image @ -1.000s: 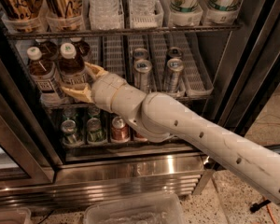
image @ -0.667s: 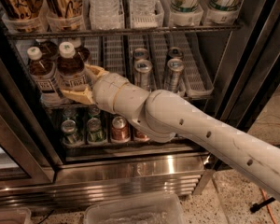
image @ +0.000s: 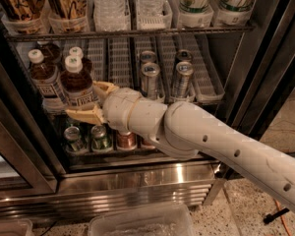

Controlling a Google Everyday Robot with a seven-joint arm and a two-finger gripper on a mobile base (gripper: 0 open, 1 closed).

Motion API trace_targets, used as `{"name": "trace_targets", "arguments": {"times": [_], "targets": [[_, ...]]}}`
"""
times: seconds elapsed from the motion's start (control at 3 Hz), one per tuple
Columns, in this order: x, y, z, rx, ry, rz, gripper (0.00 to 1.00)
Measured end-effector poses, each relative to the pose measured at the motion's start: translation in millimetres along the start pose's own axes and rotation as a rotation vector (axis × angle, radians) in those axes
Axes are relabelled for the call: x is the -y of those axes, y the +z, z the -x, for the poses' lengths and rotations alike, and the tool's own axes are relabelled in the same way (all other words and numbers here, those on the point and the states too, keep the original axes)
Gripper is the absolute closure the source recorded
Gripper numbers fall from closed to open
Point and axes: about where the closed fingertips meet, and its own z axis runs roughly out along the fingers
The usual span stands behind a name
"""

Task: Pick blue plastic bottle from middle shelf of fridge

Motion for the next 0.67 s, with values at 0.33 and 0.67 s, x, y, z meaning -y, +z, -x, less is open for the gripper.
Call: {"name": "trace_targets", "arguments": {"times": [0.33, 0.67], "targets": [[-8, -21, 0, -0.026, 0.044, 0.058, 1.00], [-20, -47, -1, -0.073, 0.093, 0.145, 1.00]]}}
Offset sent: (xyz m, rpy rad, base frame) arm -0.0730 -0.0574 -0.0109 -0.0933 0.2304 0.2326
